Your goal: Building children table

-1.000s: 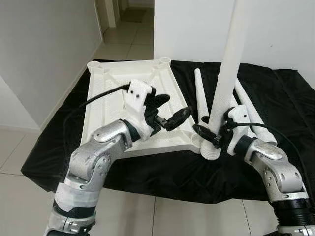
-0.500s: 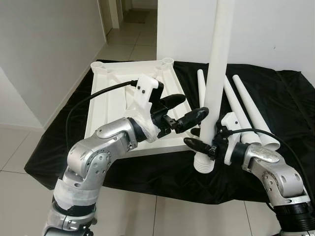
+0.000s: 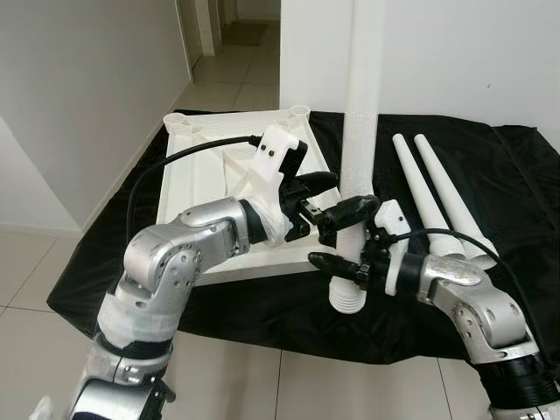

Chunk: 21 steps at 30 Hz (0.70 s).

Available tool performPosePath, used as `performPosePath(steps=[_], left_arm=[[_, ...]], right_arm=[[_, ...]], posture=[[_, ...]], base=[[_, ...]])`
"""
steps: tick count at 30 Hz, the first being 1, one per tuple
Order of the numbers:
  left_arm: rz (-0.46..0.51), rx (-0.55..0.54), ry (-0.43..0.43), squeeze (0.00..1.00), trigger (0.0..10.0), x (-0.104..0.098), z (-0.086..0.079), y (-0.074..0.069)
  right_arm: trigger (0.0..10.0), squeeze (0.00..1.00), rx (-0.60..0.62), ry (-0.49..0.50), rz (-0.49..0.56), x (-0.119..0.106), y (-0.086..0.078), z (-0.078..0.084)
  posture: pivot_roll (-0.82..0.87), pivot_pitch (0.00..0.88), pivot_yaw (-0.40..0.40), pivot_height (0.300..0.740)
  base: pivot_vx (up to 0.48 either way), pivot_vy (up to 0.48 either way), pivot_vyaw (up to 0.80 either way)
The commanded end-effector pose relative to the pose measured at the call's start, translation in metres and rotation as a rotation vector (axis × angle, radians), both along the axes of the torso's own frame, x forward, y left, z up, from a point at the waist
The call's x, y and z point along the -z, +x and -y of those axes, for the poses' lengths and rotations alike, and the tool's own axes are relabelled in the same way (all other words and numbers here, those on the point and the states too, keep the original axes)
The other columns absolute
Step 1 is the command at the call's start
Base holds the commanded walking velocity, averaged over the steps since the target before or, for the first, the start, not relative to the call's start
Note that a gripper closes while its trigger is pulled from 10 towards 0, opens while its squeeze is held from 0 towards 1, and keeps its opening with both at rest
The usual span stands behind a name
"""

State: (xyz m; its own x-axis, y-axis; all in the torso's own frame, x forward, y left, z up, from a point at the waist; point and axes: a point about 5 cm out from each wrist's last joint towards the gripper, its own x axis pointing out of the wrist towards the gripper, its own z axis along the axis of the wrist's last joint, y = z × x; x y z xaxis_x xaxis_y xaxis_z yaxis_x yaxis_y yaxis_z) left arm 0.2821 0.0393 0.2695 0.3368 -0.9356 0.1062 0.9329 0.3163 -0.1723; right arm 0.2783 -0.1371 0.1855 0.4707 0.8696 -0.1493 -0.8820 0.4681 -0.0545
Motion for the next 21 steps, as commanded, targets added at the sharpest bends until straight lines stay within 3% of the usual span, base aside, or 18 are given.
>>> performPosePath(steps=[1, 4, 11, 12, 16, 17, 21], left_arm=[[-0.010, 0.054, -0.023, 0.00, 10.0, -0.004, 0.001, 0.000], [-0.066, 0.071, -0.078, 0.00, 10.0, -0.012, 0.002, 0.002], [-0.068, 0.104, -0.068, 0.00, 10.0, -0.015, -0.001, 0.004], [-0.061, 0.113, -0.072, 0.00, 3.8, -0.016, -0.001, 0.003], [-0.056, 0.121, -0.077, 0.00, 3.8, -0.017, -0.002, 0.002], [-0.053, 0.114, -0.069, 0.00, 0.0, -0.017, -0.002, 0.003], [-0.028, 0.079, -0.041, 0.00, 0.0, -0.016, -0.001, 0.006]], right_arm=[[10.0, 0.00, -0.043, -0.001, 0.020, -0.004, -0.002, -0.006], [10.0, 0.00, -0.071, -0.005, 0.010, -0.003, -0.002, -0.011], [10.0, 0.00, -0.076, -0.004, 0.007, -0.002, -0.001, -0.012], [10.0, 0.00, -0.072, -0.002, 0.006, -0.002, -0.001, -0.012], [10.0, 0.00, -0.069, -0.001, 0.004, -0.002, -0.001, -0.012], [10.0, 0.00, -0.068, 0.000, 0.005, -0.002, 0.000, -0.012], [10.0, 0.00, -0.062, 0.007, 0.002, -0.002, -0.001, -0.012]], posture=[[-0.06, 0.000, 0.052, 0.740], [-0.06, 0.000, 0.053, 0.740], [-0.06, 0.000, 0.056, 0.740], [-0.06, 0.000, 0.056, 0.740], [-0.06, 0.000, 0.056, 0.740], [-0.06, 0.000, 0.057, 0.740], [-0.07, 0.000, 0.059, 0.740]], base=[[0.000, 0.000, 0.00], [0.000, 0.000, 0.00], [0.000, 0.000, 0.00], [0.000, 0.000, 0.00], [0.000, 0.000, 0.00], [0.000, 0.000, 0.00], [0.000, 0.000, 0.00]])
